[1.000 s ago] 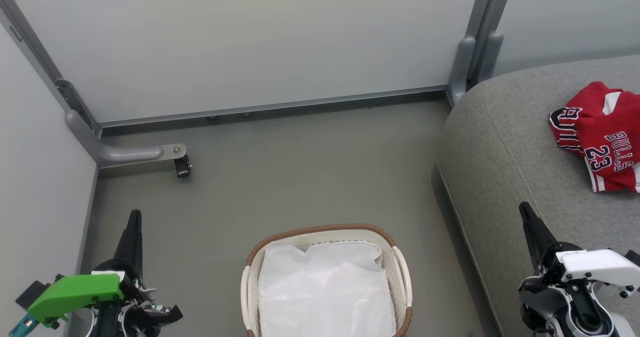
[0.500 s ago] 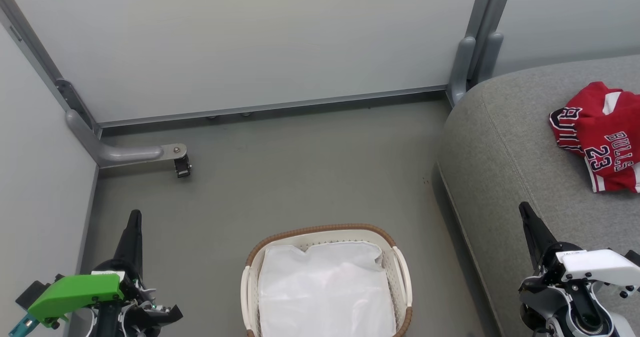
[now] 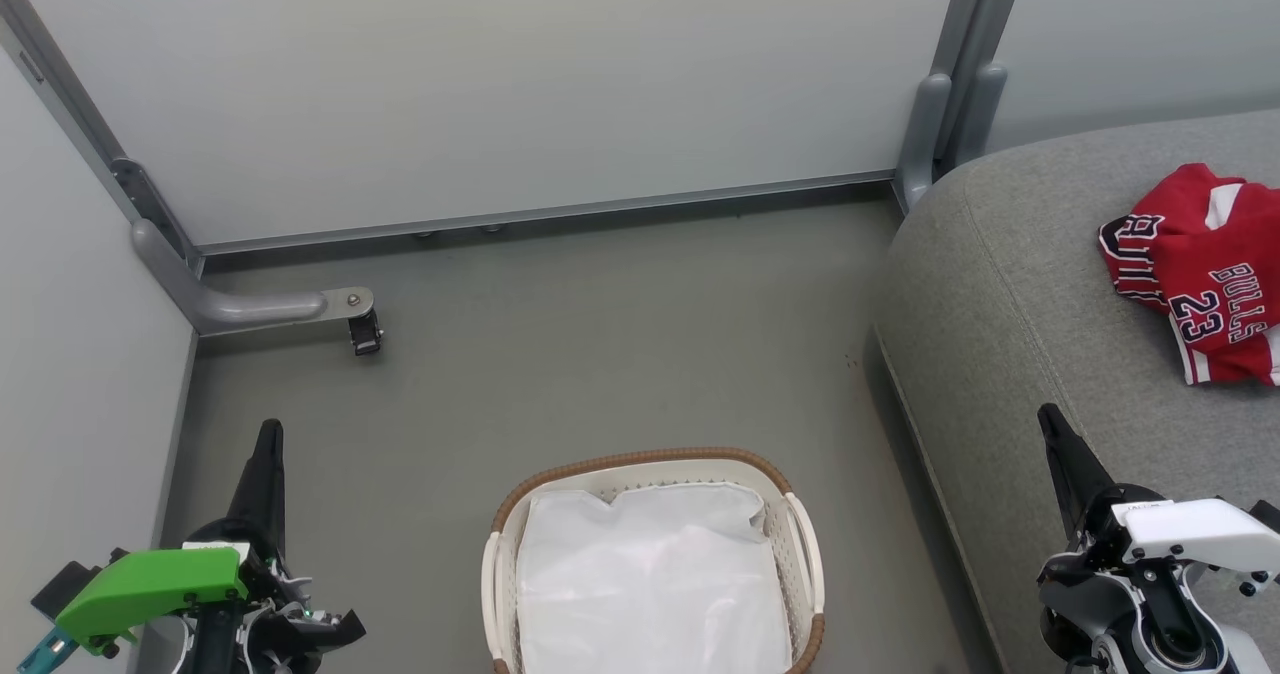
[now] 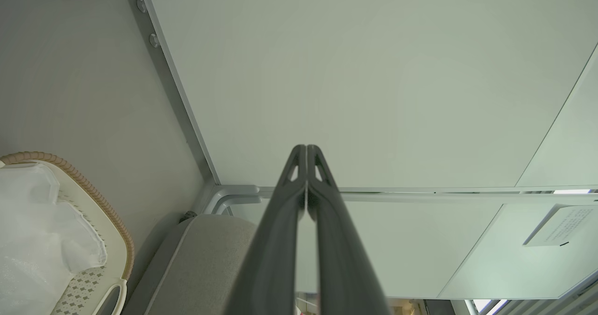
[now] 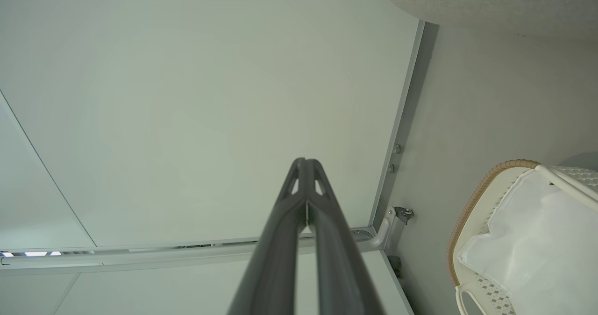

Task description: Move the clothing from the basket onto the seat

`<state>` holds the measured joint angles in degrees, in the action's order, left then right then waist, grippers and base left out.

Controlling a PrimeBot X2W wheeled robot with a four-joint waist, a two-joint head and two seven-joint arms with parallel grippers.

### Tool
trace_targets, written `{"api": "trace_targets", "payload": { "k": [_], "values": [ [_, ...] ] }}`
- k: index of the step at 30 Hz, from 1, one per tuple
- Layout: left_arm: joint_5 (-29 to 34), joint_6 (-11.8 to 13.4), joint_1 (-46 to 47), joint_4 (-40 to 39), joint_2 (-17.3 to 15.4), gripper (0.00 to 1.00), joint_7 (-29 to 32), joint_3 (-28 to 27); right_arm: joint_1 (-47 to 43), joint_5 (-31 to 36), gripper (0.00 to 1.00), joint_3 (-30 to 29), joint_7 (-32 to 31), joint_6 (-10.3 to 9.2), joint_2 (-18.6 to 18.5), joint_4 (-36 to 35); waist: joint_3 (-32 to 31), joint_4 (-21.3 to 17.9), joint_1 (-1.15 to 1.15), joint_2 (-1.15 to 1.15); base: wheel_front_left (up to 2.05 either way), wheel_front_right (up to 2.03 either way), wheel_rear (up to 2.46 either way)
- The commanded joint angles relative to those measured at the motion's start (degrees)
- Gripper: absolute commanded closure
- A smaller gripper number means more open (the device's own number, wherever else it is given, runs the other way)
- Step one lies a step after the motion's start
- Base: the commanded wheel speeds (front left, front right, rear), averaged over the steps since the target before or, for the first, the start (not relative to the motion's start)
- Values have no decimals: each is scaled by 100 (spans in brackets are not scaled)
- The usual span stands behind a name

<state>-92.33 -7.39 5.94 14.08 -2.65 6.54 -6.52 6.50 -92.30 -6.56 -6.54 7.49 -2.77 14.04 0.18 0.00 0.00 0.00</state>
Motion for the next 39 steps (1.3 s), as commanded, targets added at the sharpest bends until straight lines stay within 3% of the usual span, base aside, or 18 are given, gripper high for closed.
{"api": "trace_targets", "payload": {
  "k": [1, 39],
  "values": [
    [-18, -28, 64, -10, -42, 100, 19, -11, -60, -21, 100, -10, -19, 0, -16, -19, 0, 0, 0, 0, 0, 0, 0],
    [-18, -29, 64, -11, -42, 100, 19, -11, -60, -22, 100, -9, -18, 0, -16, -18, 0, 0, 0, 0, 0, 0, 0]
  ]
}}
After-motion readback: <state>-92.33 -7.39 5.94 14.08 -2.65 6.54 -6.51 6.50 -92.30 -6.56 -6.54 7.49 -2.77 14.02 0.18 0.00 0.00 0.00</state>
